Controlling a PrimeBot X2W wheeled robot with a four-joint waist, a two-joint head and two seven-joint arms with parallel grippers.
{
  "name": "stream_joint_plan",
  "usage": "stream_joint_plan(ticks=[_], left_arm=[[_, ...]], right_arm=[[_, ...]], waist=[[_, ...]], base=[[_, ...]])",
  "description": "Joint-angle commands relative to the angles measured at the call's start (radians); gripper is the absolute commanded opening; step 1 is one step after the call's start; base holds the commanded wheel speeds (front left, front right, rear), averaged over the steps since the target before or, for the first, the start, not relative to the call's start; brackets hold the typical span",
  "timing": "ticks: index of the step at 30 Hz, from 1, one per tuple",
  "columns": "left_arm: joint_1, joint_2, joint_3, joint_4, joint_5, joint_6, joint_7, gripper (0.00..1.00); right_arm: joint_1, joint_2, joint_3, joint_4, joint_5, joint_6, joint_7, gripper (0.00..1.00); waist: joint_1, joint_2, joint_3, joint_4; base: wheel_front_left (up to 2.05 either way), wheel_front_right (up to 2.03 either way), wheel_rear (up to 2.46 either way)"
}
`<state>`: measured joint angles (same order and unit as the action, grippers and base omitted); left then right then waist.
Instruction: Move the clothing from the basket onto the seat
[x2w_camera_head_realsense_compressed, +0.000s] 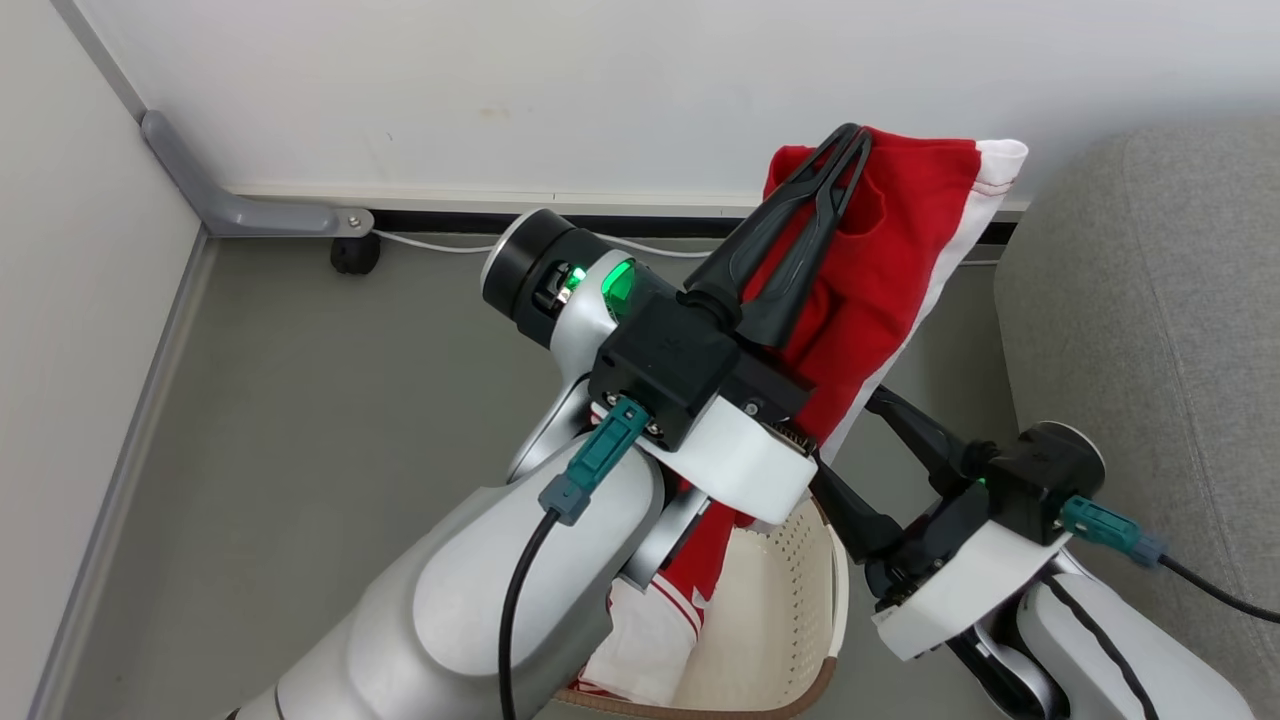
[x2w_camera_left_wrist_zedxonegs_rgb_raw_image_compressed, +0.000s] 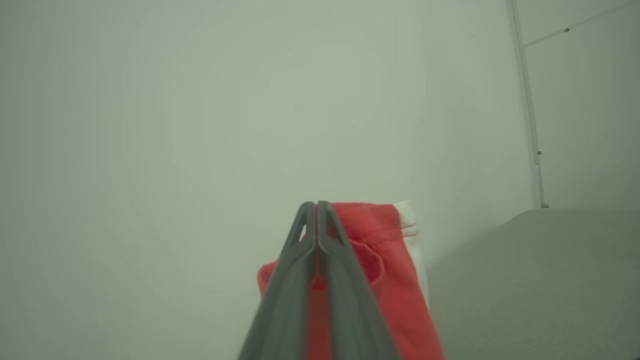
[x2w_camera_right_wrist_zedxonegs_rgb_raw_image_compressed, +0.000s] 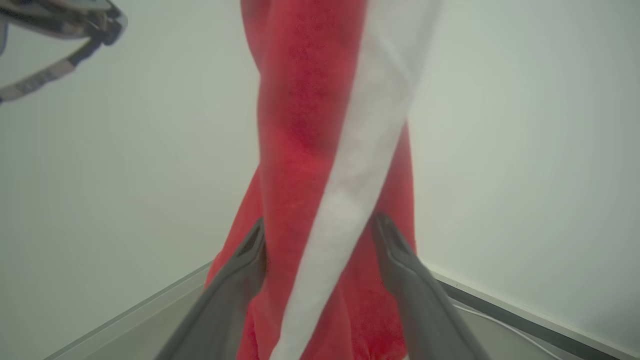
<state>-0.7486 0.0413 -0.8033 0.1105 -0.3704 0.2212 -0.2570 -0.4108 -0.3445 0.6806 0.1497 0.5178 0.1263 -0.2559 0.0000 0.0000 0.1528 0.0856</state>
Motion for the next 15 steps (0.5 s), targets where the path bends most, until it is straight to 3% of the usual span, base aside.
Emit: stream_joint_plan(ticks=[1,6,7,8,9,15], left_arm=[[-0.059,0.009,0.03,-0.028,-0.005,0.008,-0.005,0.0],[-0.066,0.009,0.003,-0.024,-0.022,0.014,-0.005,0.0],[-0.066,0.009,-0.002,-0.022,-0.026,0.016,-0.005,0.0],[-0.065,0.009,-0.006,-0.02,-0.029,0.017,-0.005,0.0],[-0.063,0.009,-0.01,-0.018,-0.031,0.019,-0.005,0.0],[-0.048,0.009,-0.013,-0.006,-0.036,0.028,-0.005,0.0]], right_arm=[[-0.016,0.003,0.008,-0.016,-0.005,0.004,-0.006,1.0],[-0.038,0.027,0.029,0.048,0.002,0.004,-0.006,1.0],[-0.042,0.031,0.033,0.061,0.009,0.004,-0.006,0.82],[-0.046,0.033,0.036,0.069,0.014,0.004,-0.006,0.5],[-0.05,0.034,0.038,0.076,0.02,0.004,-0.006,0.0],[-0.057,0.019,0.034,0.075,0.042,0.004,-0.006,0.0]], waist=[[0.0,0.0,0.001,0.003],[0.0,0.0,0.006,0.016],[0.0,0.0,0.007,0.018],[0.0,0.0,0.009,0.019],[0.0,0.0,0.011,0.019],[0.0,0.0,0.024,0.011]], base=[[0.0,0.0,0.0],[0.0,0.0,0.0],[0.0,0.0,0.0],[0.0,0.0,0.0],[0.0,0.0,0.0],[0.0,0.0,0.0]])
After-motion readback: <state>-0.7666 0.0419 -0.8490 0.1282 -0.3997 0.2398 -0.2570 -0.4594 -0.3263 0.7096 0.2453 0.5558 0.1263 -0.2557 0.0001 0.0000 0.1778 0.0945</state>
